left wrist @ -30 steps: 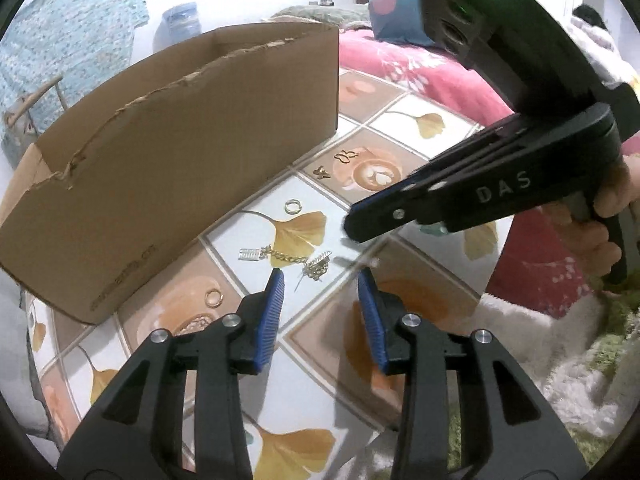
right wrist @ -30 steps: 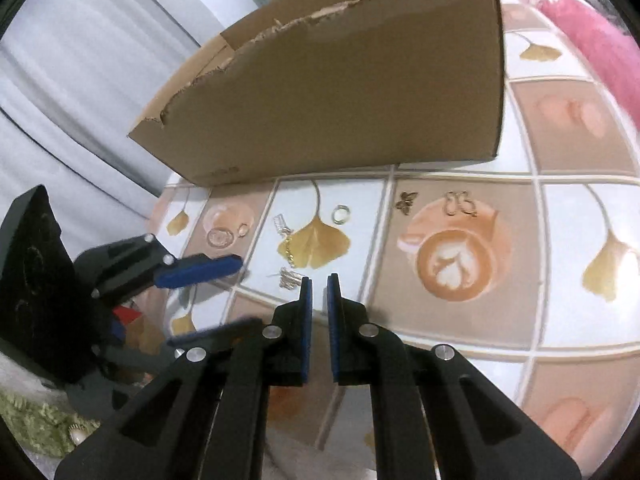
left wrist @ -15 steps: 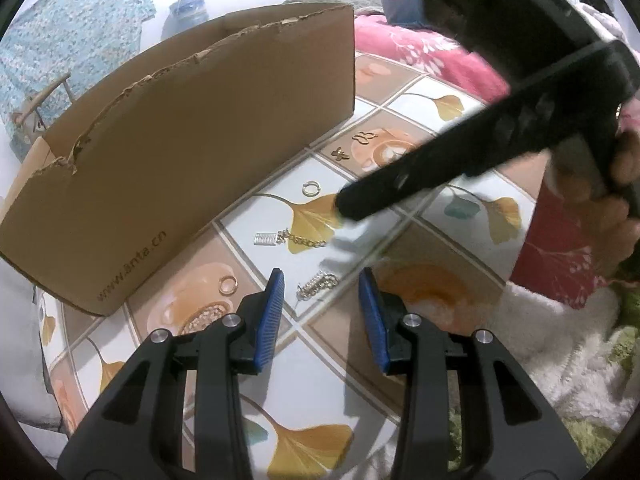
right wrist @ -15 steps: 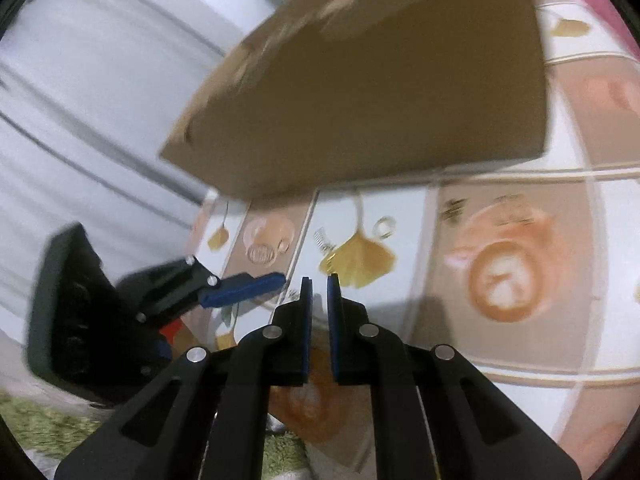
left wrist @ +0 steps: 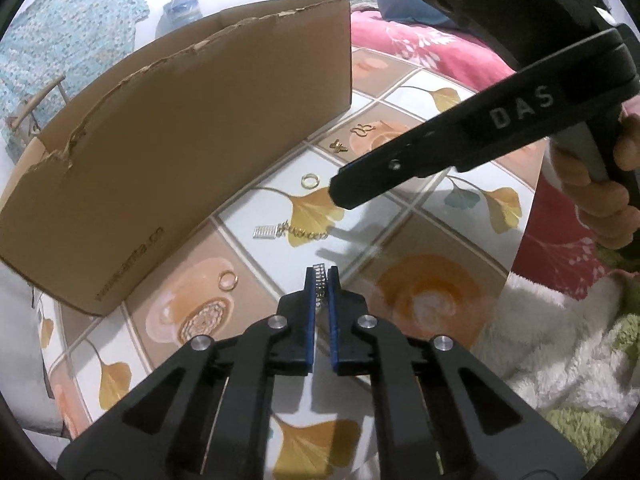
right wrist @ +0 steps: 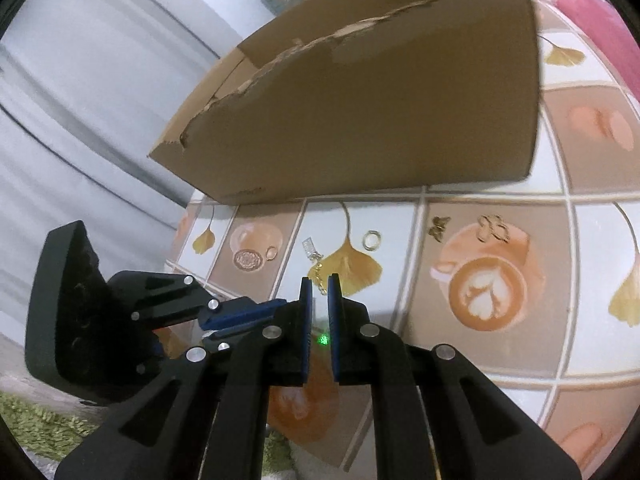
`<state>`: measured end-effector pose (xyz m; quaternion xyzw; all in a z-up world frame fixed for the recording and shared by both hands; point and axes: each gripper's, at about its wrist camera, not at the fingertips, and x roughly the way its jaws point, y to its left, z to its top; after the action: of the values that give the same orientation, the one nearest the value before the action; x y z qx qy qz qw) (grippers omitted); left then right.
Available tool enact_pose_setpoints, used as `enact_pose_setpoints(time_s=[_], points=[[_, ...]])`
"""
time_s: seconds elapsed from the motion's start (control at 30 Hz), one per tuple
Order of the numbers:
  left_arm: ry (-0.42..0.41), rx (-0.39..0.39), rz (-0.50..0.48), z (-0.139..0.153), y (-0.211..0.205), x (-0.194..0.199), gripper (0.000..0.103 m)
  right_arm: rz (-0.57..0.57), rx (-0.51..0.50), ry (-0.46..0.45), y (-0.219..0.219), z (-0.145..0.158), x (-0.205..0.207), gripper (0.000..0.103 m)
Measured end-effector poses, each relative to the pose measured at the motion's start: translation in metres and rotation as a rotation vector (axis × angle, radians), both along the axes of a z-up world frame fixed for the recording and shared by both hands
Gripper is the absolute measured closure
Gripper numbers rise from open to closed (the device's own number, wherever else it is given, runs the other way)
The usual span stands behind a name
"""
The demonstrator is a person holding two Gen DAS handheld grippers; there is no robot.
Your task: Organize jewelry
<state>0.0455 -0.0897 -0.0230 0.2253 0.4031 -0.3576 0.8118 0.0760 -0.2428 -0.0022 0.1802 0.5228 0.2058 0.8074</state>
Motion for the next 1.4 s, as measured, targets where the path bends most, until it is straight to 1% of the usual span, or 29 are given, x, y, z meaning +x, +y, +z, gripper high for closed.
enact_pose_setpoints(time_s=[0.07, 0.13, 0.17, 0.2, 0.33, 0.47, 0.63, 0.7, 0.73, 0.8, 0.83, 1.0, 1.23, 1.4], points=[[0.001, 0.005, 0.01, 0.0, 0.003, -0.001, 0.098, 0.023, -0.039, -0.013, 0.008, 0.0, 0.005, 0.093], [0.002, 0.006, 0.024, 0.001, 0.008, -0.002, 0.098, 0.051, -0.089, -0.03, 0.017, 0.001, 0.01, 0.085], [0.004, 0.005, 0.029, 0.001, 0.01, -0.003, 0.098, 0.066, -0.121, -0.045, 0.021, 0.003, 0.012, 0.076], [0.007, 0.004, 0.036, 0.001, 0.012, -0.002, 0.098, 0.079, -0.142, -0.056, 0.021, 0.005, 0.011, 0.074], [0.013, 0.002, 0.05, 0.001, 0.019, -0.002, 0.098, 0.152, -0.238, -0.098, 0.042, 0.002, 0.018, 0.074], [0.012, 0.004, 0.053, 0.002, 0.022, -0.001, 0.098, 0.201, -0.288, -0.11, 0.058, -0.006, 0.025, 0.074], [0.015, 0.0, 0.065, 0.001, 0.021, -0.001, 0.098, 0.236, -0.343, -0.14, 0.067, -0.008, 0.025, 0.074], [0.016, -0.005, 0.07, 0.002, 0.022, -0.001, 0.098, 0.248, -0.386, -0.151, 0.071, -0.009, 0.024, 0.079], [0.016, -0.006, 0.071, 0.002, 0.023, -0.001, 0.098, 0.254, -0.407, -0.155, 0.073, -0.01, 0.024, 0.086], [0.015, -0.008, 0.073, 0.002, 0.022, -0.002, 0.098, 0.265, -0.41, -0.146, 0.074, -0.011, 0.024, 0.097], [0.014, -0.011, 0.074, 0.002, 0.023, -0.002, 0.098, 0.264, -0.406, -0.142, 0.073, -0.011, 0.024, 0.098], [0.008, -0.017, 0.074, 0.0, 0.025, -0.003, 0.098, 0.245, -0.417, -0.133, 0.065, -0.008, 0.015, 0.099], [-0.007, -0.016, 0.071, -0.003, 0.028, -0.008, 0.098, 0.167, -0.369, -0.133, 0.041, 0.01, -0.008, 0.1], [-0.022, -0.025, 0.081, 0.002, 0.03, -0.012, 0.099, 0.111, -0.325, -0.146, 0.025, 0.027, -0.019, 0.1]])
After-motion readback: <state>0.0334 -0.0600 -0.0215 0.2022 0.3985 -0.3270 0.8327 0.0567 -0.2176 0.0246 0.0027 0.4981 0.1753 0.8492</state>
